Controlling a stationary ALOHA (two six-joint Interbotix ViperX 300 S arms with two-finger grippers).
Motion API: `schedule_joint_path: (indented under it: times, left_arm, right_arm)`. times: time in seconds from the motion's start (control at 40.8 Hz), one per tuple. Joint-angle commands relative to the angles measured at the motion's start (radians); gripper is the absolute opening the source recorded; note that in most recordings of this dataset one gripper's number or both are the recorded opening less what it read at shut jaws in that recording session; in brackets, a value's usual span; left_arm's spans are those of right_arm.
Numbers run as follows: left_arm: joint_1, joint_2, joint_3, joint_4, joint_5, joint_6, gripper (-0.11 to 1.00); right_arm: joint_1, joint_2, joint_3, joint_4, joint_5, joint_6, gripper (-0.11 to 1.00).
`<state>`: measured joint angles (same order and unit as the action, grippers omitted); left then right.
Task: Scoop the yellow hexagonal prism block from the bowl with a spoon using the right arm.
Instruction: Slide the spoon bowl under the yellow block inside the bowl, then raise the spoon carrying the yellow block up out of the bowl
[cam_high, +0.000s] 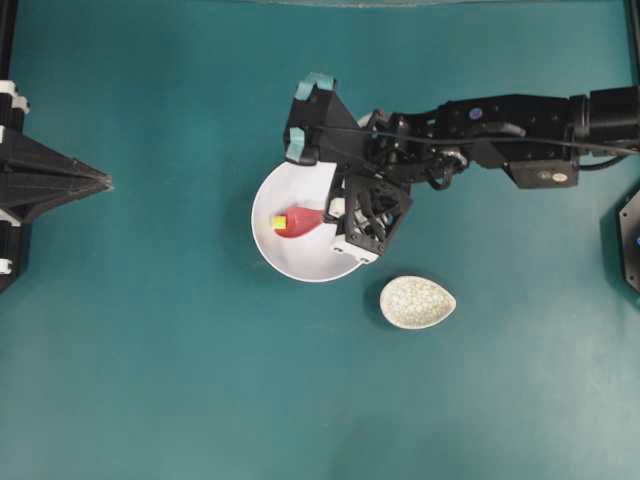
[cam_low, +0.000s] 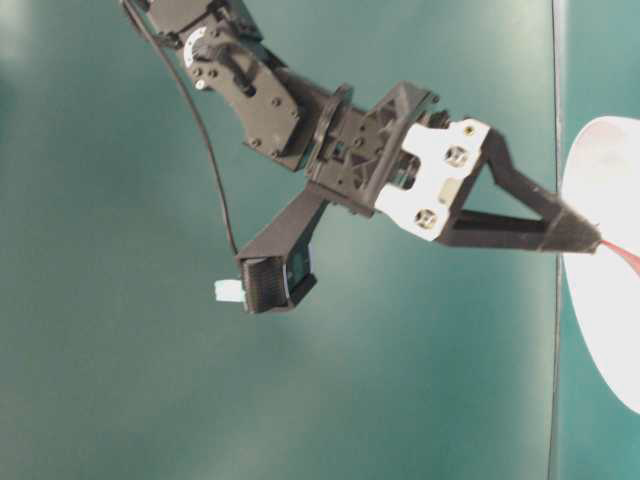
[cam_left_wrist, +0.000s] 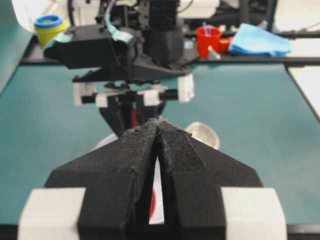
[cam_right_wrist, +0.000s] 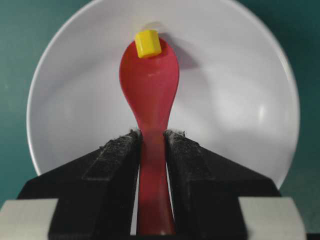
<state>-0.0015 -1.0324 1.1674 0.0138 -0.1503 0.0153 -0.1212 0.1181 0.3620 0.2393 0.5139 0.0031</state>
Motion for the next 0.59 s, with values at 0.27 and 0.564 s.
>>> schedule_joint_path:
  times: [0.27, 0.564]
  left_arm:
    - [0.002, 0.003, -0.032, 0.003, -0.009, -0.002, 0.0]
    - [0.002, 0.003, -0.032, 0.003, -0.011, -0.003, 0.0]
  right_arm:
    - [0.02, -0.115, 0.126, 0.003, -0.166, 0.032, 0.25]
    - [0.023, -0.198, 0.249, 0.005, -0.295, 0.046, 0.25]
